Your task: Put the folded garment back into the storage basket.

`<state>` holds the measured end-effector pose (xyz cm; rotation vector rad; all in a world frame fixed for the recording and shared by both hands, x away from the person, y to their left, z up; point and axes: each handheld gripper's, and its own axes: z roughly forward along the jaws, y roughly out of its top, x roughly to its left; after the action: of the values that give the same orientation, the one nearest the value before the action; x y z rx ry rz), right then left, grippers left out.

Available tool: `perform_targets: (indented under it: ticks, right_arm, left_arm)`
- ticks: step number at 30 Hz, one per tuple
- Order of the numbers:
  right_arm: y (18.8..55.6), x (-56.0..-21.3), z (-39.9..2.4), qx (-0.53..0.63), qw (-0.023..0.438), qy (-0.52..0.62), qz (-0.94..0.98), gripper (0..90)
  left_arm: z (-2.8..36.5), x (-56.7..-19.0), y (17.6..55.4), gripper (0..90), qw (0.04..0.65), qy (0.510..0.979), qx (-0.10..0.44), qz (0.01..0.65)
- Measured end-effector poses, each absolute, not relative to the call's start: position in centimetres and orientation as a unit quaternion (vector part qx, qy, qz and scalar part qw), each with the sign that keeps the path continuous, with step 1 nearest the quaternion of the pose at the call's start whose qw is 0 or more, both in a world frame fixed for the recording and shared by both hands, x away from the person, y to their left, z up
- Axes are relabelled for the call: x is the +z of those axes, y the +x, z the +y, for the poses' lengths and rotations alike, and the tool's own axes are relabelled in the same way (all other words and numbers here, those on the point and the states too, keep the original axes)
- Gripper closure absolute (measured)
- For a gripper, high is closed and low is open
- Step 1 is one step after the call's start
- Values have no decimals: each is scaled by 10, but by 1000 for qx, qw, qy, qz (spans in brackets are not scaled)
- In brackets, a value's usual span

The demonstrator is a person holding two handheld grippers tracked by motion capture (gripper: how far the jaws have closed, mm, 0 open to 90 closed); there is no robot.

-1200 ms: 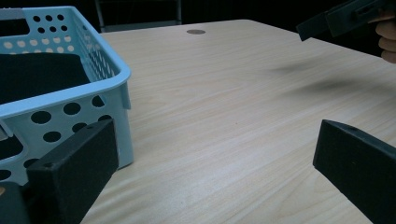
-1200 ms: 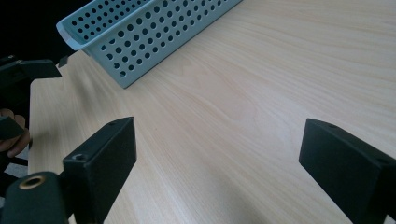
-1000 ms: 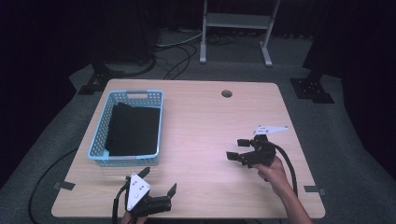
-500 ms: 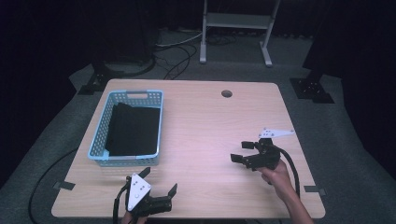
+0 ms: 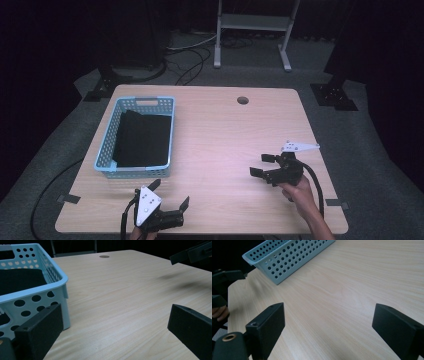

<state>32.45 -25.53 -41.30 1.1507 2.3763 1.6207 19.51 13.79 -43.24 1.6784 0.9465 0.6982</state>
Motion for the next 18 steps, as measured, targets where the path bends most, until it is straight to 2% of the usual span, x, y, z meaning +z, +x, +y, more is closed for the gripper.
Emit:
perform_targets:
  ticks: [18]
  right_arm:
    - [316,-417,-265,533,27,376,757,111]
  left_arm:
    - [137,-433,195,0,518,702,290,394]
